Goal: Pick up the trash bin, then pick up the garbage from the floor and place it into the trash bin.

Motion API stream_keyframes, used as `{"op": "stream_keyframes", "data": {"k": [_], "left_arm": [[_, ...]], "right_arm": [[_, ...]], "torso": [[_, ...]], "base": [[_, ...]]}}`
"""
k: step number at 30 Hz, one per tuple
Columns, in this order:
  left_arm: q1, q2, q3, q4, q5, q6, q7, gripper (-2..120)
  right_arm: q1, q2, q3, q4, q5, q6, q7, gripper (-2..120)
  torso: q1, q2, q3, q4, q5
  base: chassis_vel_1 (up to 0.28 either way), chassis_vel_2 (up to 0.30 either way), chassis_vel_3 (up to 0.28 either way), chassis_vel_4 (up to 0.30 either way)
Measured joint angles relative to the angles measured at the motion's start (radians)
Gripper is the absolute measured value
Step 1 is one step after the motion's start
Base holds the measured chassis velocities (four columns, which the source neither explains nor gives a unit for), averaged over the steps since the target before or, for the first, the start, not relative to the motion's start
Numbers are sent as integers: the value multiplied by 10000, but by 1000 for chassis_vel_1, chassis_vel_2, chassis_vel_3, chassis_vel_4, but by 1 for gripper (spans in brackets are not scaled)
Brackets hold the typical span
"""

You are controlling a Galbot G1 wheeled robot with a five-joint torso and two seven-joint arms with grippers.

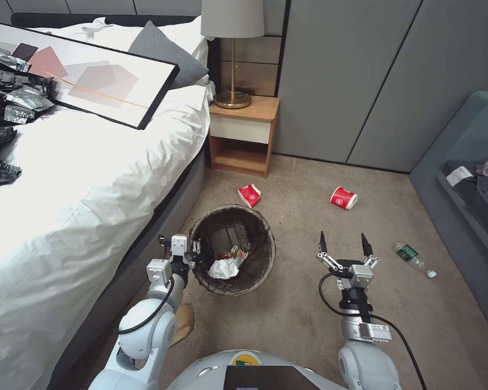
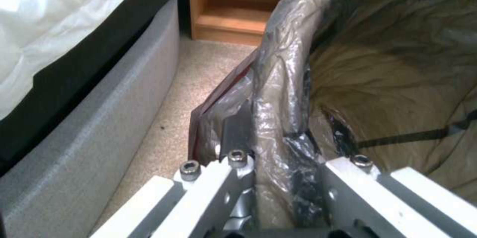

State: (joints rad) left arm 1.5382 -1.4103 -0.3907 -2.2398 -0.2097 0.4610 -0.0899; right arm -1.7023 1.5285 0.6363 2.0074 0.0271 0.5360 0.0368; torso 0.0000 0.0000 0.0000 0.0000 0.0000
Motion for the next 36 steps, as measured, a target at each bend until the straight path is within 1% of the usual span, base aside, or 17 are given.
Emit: {"op": "stream_keyframes", "data": {"k": [4, 6, 10, 20, 31, 36], "left_arm": [[5, 1, -18, 18, 154, -73, 139, 0], [12, -1, -80, 101, 451, -367, 341, 0], [36, -9, -87, 125, 505, -429, 413, 0], [21, -21, -84, 133, 502, -450, 406, 0], [17, -19, -83, 127, 442, -456, 381, 0], [11, -19, -83, 126, 372, -456, 356, 0]], "right_arm": [[0, 8, -1, -23, -1, 14, -24, 99], [0, 10, 16, -42, -1, 33, -26, 99], [0, 3, 61, -42, 9, 60, -30, 99], [-2, 14, 86, -42, 12, 108, -71, 99], [-4, 15, 103, 3, 12, 104, -112, 99], [7, 21, 103, 12, 8, 97, -124, 99]], "torso": [[0, 0, 0, 0, 0], [0, 0, 0, 0, 0], [0, 0, 0, 0, -1], [0, 0, 0, 0, 0], [0, 0, 0, -3, 0], [0, 0, 0, 0, 0]], "base": [[0, 0, 0, 0], [0, 0, 0, 0], [0, 0, 0, 0], [0, 0, 0, 0], [-60, -64, -55, -59], [-33, -30, -27, -27]]}}
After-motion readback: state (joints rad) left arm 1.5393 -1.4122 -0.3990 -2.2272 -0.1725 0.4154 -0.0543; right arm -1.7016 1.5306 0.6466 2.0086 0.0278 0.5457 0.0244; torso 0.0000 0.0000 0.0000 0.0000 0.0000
